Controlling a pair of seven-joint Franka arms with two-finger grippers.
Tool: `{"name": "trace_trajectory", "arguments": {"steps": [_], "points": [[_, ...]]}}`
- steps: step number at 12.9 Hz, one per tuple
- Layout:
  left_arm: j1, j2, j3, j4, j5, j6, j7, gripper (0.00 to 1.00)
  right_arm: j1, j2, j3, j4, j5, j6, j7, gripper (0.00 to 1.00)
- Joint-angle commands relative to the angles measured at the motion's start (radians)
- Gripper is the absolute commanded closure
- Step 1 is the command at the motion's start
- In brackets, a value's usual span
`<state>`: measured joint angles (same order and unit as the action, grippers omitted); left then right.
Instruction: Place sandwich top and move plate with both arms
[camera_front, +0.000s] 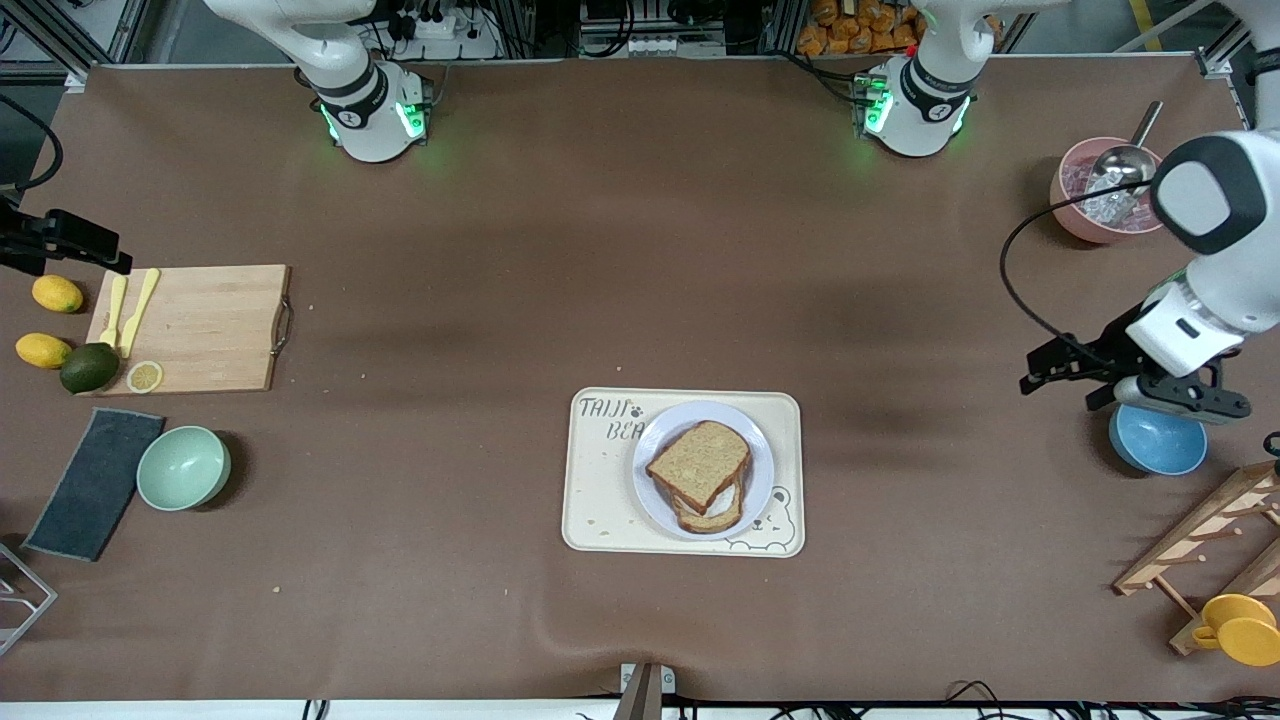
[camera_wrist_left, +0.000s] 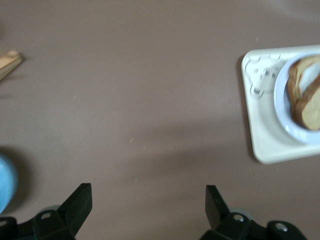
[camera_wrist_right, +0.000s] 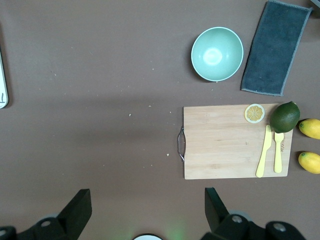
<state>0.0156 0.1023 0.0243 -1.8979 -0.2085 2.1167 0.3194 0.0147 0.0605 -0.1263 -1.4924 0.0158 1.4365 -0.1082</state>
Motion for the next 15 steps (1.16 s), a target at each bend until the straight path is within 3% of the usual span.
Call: {"name": "trace_trajectory", "arguments": {"steps": [1, 4, 7, 9, 15], "points": [[-0.002, -0.033, -0.004, 0.112, 0.095, -0.208, -0.08, 0.0, -0.013, -0.004, 0.008, -0.005, 0.004, 0.001, 0.002, 0.0], [-0.008, -0.044, -0.039, 0.236, 0.156, -0.415, -0.181, 0.0, -0.012, -0.002, 0.008, -0.005, 0.004, 0.002, 0.004, 0.0], [-0.006, -0.053, -0.093, 0.324, 0.172, -0.529, -0.288, 0.0, -0.013, -0.002, 0.008, -0.005, 0.004, 0.001, 0.004, 0.0], [-0.008, -0.091, -0.118, 0.335, 0.172, -0.567, -0.318, 0.0, -0.015, -0.002, 0.008, -0.006, 0.004, 0.001, 0.002, 0.0], [-0.137, -0.147, -0.098, 0.333, 0.265, -0.627, -0.318, 0.0, -0.013, -0.001, 0.008, -0.006, 0.004, 0.002, 0.002, 0.0]]}}
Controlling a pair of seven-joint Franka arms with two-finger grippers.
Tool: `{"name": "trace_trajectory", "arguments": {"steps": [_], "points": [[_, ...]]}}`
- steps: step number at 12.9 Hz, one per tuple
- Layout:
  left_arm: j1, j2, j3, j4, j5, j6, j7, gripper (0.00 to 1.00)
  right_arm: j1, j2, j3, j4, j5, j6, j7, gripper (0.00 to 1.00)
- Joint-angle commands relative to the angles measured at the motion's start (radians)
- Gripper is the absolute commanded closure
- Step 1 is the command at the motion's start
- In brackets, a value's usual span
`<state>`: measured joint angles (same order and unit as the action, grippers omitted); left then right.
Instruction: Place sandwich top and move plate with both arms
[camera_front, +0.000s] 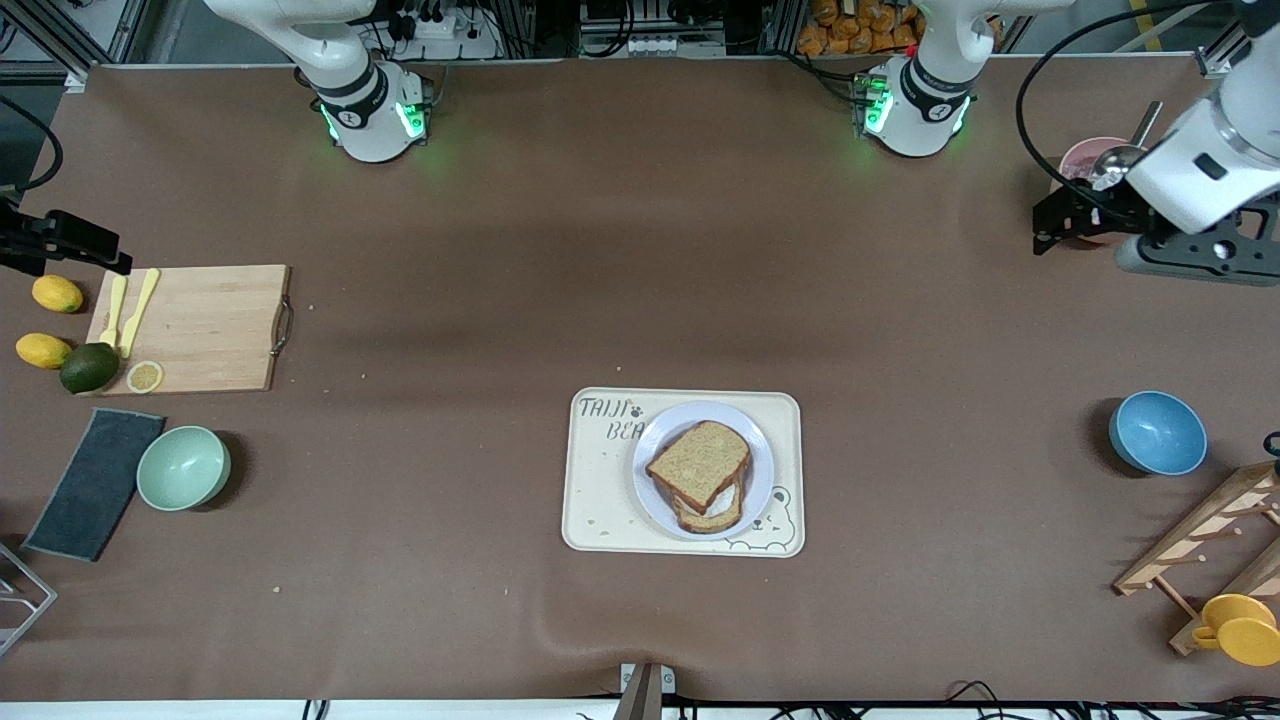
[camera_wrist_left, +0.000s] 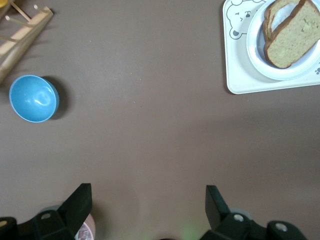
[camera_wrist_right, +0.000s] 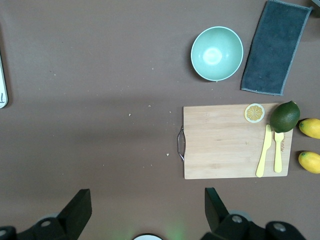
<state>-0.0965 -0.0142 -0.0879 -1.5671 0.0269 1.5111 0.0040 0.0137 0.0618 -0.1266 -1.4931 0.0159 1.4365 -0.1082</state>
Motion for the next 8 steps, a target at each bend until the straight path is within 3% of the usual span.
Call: {"name": "trace_trajectory", "arguments": {"steps": [1, 8], "points": [[-0.022, -0.027, 0.011, 0.005, 0.018, -0.02, 0.001, 0.0, -0.015, -0.002, 0.008, -0.006, 0.004, 0.001, 0.002, 0.0], [-0.003, -0.018, 0.011, 0.007, -0.059, 0.054, -0.018, 0.0, -0.017, -0.002, 0.008, -0.006, 0.004, 0.001, 0.002, 0.0]]}}
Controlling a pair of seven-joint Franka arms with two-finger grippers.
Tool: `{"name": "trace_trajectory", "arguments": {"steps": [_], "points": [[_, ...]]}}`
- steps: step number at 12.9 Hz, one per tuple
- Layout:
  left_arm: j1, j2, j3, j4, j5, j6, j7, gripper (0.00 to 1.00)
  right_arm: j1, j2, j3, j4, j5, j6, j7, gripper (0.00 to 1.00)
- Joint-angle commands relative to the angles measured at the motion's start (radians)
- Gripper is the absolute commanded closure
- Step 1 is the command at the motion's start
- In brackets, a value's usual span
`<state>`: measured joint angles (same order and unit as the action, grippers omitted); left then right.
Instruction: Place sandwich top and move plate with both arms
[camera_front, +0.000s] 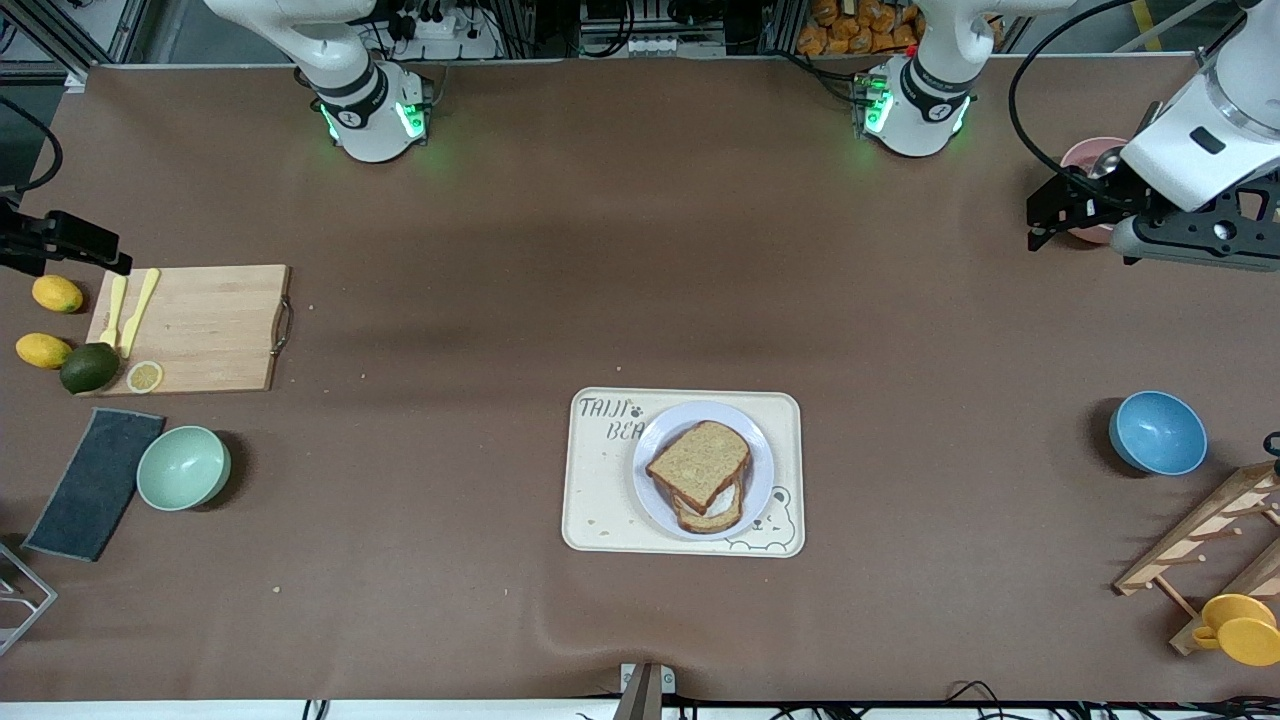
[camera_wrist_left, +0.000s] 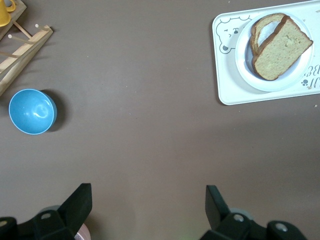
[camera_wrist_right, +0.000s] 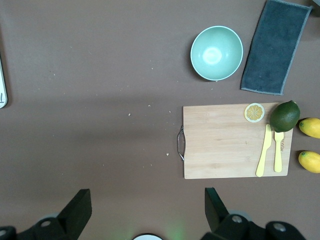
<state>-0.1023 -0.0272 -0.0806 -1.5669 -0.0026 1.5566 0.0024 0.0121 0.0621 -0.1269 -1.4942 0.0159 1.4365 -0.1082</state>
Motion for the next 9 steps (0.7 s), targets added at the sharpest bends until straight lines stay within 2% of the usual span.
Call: {"name": "trace_trajectory", "arguments": {"steps": [1, 9], "points": [[0.003, -0.007, 0.005, 0.005, -0.03, 0.007, -0.018, 0.0, -0.015, -0.002, 0.009, -0.003, 0.004, 0.001, 0.001, 0.0], [0.0, -0.011, -0.002, 0.002, -0.025, -0.004, -0.027, 0.0, -0.015, -0.004, 0.01, -0.003, 0.004, 0.002, 0.001, 0.0]]}}
